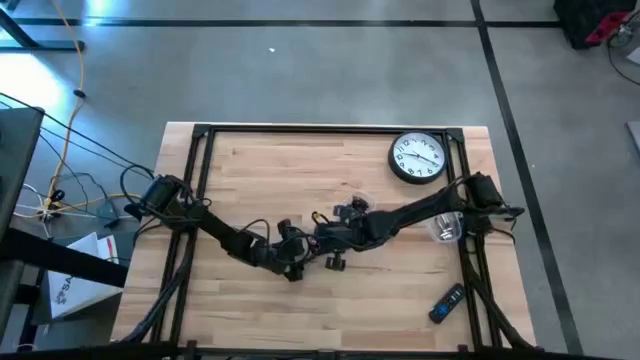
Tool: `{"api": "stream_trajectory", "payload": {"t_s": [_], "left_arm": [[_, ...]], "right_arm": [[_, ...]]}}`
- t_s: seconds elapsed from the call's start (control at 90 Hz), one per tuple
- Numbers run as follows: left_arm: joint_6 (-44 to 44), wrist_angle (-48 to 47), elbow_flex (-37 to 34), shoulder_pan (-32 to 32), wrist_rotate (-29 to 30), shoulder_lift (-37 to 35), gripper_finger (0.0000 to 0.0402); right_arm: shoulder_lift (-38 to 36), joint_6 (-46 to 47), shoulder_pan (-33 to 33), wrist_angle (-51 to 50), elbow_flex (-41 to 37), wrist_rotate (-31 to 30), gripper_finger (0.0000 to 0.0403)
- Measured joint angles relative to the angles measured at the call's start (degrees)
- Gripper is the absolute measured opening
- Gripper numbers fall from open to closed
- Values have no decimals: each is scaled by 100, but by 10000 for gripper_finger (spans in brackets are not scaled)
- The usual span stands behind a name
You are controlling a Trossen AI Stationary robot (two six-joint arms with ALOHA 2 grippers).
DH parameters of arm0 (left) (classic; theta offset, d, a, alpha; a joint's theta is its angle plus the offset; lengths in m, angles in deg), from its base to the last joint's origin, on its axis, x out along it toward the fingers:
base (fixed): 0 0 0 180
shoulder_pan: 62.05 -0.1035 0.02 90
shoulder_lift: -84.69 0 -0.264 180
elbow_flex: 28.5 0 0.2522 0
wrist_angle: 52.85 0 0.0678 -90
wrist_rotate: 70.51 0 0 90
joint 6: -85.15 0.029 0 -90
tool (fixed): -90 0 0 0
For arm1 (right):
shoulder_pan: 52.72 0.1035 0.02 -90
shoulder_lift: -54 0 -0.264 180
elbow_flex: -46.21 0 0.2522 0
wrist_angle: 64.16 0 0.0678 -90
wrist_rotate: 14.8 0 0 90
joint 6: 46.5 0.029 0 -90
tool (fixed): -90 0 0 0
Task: Insert battery
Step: Insert the brown battery into the mouse's battery compartment
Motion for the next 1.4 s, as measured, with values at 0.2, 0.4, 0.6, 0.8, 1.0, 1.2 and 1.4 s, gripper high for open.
{"api": "stream_trajectory", "payload": {"t_s": [0.2, 0.4, 0.6, 0.8, 1.0, 1.2, 1.4], "left_arm": [[-17, 0, 0, -138, 7, 0, 296], [-86, -306, 0, -248, 11, -63, 296], [-481, -1276, 3, -274, 162, -465, 296], [-802, -1837, 4, -274, 325, -680, 296], [-1079, -2246, 4, -274, 341, -684, 296], [-1161, -2340, 3, -285, 348, -686, 296], [-1109, -2338, 3, -364, 356, -734, 296]], "right_arm": [[-257, -517, 6, -605, 0, 243, 75], [-262, -630, 89, -1047, 0, 237, 94], [-251, -1226, 117, -990, 0, 230, 125], [-252, -1965, -8, -794, 0, 230, 170], [-252, -2494, -338, -565, 0, 329, 215], [-196, -2789, -722, -388, 0, 1192, 231], [-171, -3085, -880, -229, 0, 1442, 232]]}}
